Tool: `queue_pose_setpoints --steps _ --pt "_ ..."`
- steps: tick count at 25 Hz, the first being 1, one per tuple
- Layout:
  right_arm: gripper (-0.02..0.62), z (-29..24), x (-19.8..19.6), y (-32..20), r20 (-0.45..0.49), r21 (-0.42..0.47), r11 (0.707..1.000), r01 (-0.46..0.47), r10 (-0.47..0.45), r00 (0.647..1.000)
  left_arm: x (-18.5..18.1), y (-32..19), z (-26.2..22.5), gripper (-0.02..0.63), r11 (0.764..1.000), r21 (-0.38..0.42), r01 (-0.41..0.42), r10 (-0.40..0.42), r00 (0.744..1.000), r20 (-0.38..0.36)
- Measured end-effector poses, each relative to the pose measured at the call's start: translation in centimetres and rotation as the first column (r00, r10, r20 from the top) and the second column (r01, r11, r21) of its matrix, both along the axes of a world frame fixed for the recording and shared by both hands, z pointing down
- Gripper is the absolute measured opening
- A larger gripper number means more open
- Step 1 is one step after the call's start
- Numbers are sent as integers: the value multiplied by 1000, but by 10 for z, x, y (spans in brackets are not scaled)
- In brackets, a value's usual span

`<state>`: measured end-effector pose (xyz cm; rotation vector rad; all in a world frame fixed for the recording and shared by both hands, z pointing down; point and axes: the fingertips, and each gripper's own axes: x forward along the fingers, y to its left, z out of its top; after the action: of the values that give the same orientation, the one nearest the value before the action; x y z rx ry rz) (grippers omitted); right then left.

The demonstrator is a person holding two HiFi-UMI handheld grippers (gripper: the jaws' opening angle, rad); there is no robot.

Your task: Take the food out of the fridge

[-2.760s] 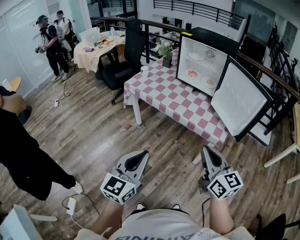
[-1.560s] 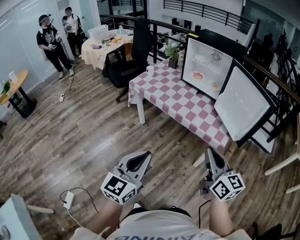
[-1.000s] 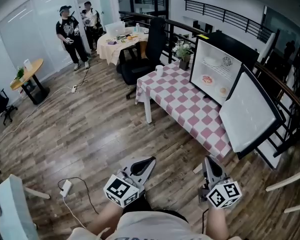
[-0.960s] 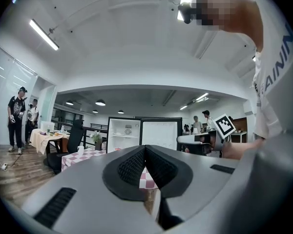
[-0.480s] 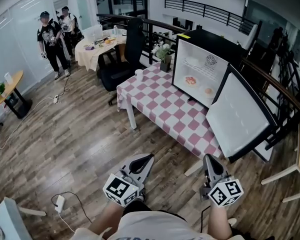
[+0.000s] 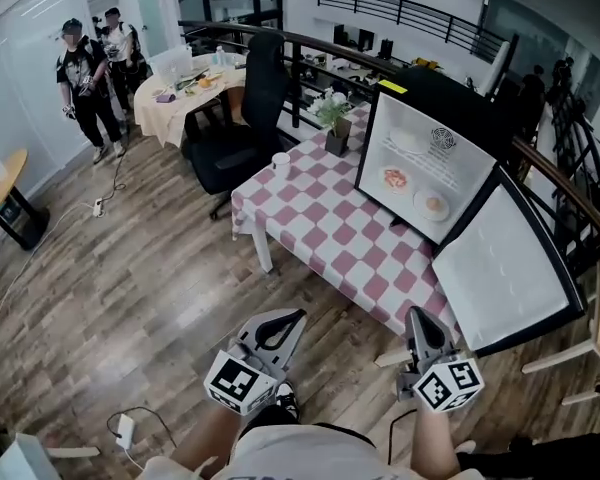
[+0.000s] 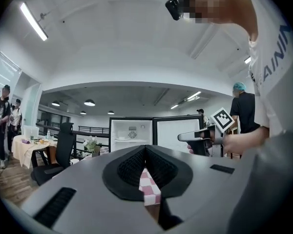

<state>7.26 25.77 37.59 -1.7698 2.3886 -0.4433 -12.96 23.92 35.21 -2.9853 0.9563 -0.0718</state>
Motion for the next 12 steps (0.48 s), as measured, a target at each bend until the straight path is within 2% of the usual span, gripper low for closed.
queue_pose_setpoints --steps 6,12 --pt "20 1 -35 -56 -11 -22 999 -26 26 1000 -38 -56 2 9 1000 -10 -11 11 1000 -6" --pt "20 2 -44 -92 -31 -37 999 -40 39 999 -47 -100 7 8 999 -34 -19 18 999 -37"
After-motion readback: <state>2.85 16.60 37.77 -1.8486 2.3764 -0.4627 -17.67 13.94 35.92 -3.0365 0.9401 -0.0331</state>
